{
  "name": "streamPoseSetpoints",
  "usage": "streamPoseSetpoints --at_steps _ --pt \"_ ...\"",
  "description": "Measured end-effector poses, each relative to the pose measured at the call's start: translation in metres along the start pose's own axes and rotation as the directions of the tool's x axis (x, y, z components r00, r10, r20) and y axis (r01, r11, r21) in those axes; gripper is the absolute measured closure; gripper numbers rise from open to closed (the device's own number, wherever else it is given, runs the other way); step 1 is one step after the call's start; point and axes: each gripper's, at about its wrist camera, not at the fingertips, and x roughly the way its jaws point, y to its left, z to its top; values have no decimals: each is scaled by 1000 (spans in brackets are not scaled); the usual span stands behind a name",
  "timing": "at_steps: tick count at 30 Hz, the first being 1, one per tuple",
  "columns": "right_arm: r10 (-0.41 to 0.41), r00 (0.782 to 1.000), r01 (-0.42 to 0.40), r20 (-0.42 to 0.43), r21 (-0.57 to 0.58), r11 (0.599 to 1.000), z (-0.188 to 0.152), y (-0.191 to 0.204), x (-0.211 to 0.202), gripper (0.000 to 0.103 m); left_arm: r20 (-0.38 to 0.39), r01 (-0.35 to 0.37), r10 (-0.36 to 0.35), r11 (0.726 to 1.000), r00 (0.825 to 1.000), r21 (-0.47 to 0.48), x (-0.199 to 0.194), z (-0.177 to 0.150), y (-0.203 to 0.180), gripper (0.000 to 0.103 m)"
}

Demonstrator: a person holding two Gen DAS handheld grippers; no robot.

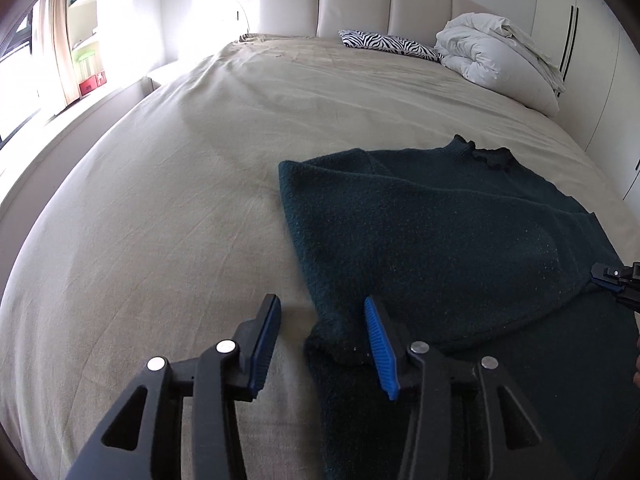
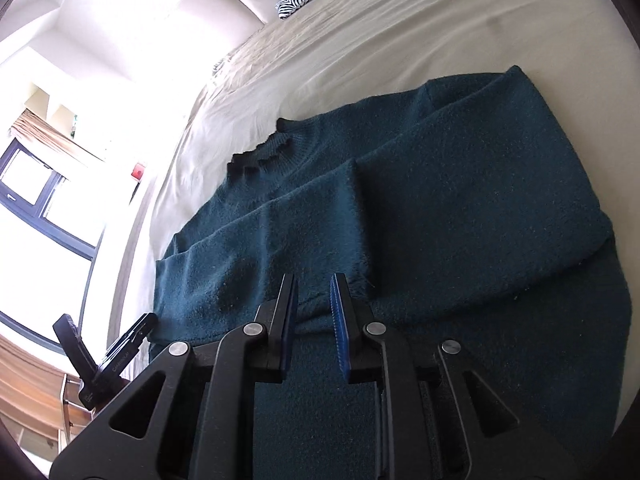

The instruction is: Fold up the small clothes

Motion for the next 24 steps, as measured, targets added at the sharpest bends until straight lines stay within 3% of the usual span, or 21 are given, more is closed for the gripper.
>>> streamPoseSetpoints --at_steps 1,3,5,9,11,13,16,18,24 --pt "-20 999 21 -32 8 1000 -1 -10 9 85 7 15 -15 1000 1000 -22 -7 -4 6 54" --pt "42 999 -41 -18 55 998 -2 -24 6 86 33 29 -27 998 999 -60 -29 -12 18 54" --pt "13 1000 -14 17 92 996 -6 -25 -16 84 49 23 -18 994 999 -103 -51 -24 32 53" --pt "18 994 -21 110 28 999 -27 -16 -72 83 43 95 -88 980 995 -175 -92 -61 46 53" --pt "5 989 -4 145 -9 1000 -45 -11 -97 75 29 102 -99 978 995 -182 -110 -84 46 52" --pt "-7 984 12 178 -27 1000 -66 -10 -122 52 3 123 -126 971 992 -207 -123 -109 43 47" --pt "-13 975 24 221 -45 999 -99 -13 -158 44 -29 139 -149 967 988 -214 -140 -143 36 41" --pt "-40 976 53 215 -56 997 -117 -19 -177 44 -55 149 -165 963 985 -224 -148 -161 31 34" --pt "-144 981 144 129 4 990 -163 -63 -227 44 -126 190 -225 952 966 -241 -164 -193 21 33"
